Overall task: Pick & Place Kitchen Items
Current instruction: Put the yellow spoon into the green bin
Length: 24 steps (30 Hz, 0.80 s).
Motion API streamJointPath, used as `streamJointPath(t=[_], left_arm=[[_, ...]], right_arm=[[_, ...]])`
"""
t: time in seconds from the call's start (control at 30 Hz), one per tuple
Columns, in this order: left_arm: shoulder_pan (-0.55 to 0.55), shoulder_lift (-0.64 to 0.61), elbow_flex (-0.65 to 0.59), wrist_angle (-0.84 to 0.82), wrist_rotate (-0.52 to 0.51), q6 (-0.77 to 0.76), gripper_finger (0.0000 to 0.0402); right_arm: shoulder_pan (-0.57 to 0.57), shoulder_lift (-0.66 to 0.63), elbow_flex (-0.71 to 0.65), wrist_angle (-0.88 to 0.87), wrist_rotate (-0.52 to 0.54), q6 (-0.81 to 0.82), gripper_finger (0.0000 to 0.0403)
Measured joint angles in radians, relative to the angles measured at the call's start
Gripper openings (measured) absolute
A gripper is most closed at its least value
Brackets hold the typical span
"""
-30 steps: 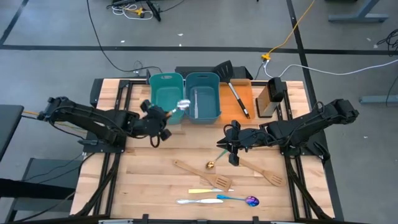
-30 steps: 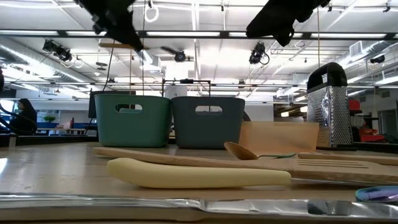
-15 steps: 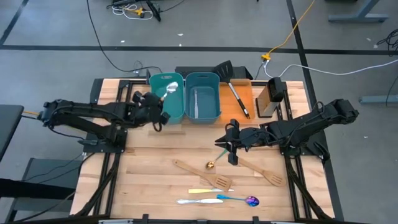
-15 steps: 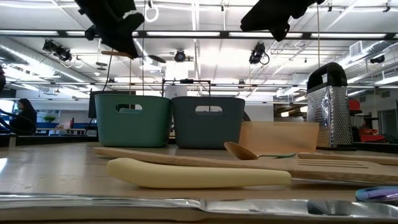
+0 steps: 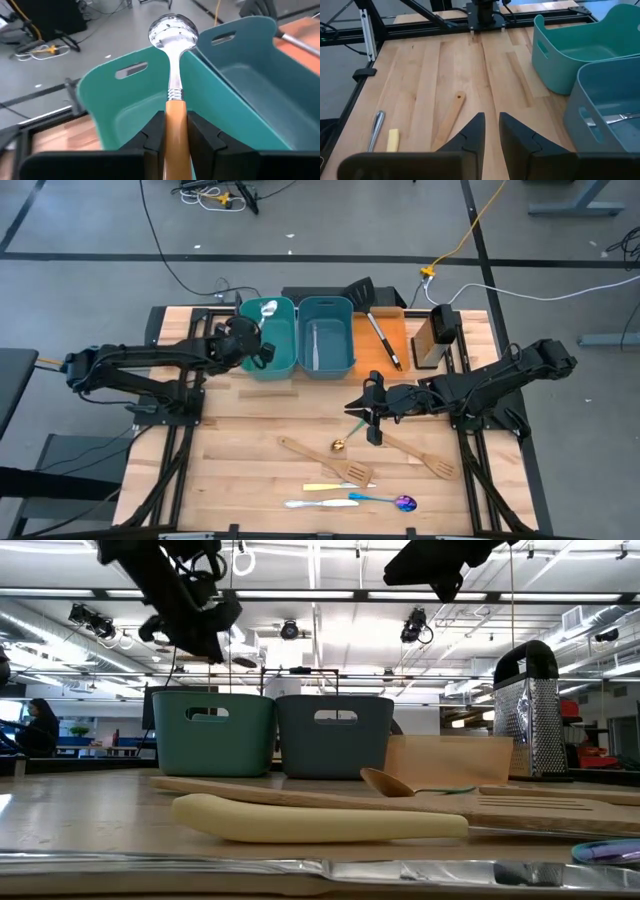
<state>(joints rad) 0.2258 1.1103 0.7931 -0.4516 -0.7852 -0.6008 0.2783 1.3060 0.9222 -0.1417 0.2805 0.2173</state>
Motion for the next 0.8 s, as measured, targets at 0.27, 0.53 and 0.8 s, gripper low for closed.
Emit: streamJointPath(t=[0.27, 0.53, 0.8], left_arm=[[0.093, 0.002, -0.176, 0.266, 0.095, -0.003, 0.0063], [0.138, 0.003, -0.314, 0.420, 0.128, -0.071, 0.0063], [0.160, 0.003, -0.361, 0.512, 0.181, -0.068, 0.0063]], right_arm=[[0.000, 0.000, 0.000, 0.000, 0.000, -0.013, 0.0068], [0.000, 0.000, 0.000, 0.004, 0.018, -0.014, 0.0068], [0.000, 0.000, 0.000, 0.011, 0.044, -0.014, 0.0068]])
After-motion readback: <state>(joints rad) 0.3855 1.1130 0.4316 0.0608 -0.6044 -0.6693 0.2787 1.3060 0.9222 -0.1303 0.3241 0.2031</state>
